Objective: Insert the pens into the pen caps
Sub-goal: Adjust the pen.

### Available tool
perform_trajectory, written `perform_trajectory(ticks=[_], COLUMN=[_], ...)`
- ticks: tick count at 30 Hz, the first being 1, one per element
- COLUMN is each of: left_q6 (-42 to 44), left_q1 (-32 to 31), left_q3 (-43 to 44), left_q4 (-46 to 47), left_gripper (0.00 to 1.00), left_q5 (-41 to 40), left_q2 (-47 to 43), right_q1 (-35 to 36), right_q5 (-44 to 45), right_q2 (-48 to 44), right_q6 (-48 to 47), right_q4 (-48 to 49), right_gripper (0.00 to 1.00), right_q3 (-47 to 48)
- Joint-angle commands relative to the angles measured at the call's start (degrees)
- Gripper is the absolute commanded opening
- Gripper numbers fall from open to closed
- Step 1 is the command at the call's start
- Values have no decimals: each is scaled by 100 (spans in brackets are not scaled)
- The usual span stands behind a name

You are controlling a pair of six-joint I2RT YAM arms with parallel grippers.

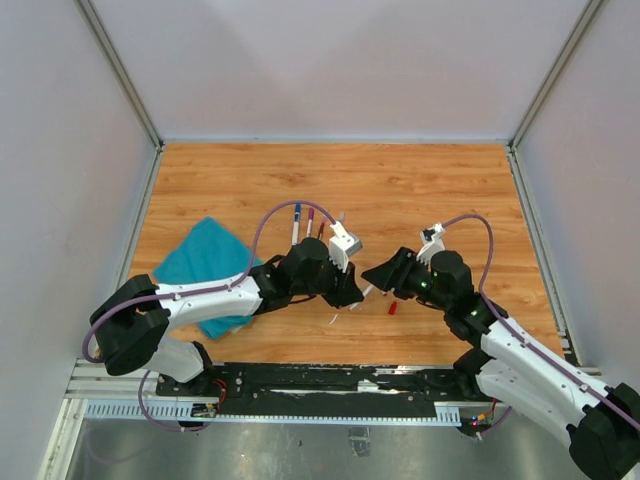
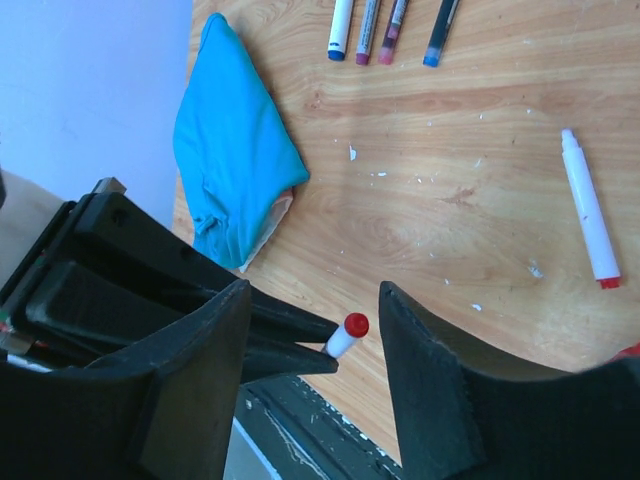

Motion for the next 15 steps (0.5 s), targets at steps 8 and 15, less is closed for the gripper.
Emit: perform_trajectory(ticks=[8,15], left_q6=[-75,-102], left_q1=[-154,-167], left_q3=[104,108], left_q4=[371,381], left_gripper=[7,7], left_q5=[-141,-212], left_q2=[-107,-111], right_q1=[-61,-60], right_q5=[1,-96], right_q2=[12,0], right_q6=[507,523], right_q4=[255,288], right_gripper=[42,32], right_q3=[-242,-283])
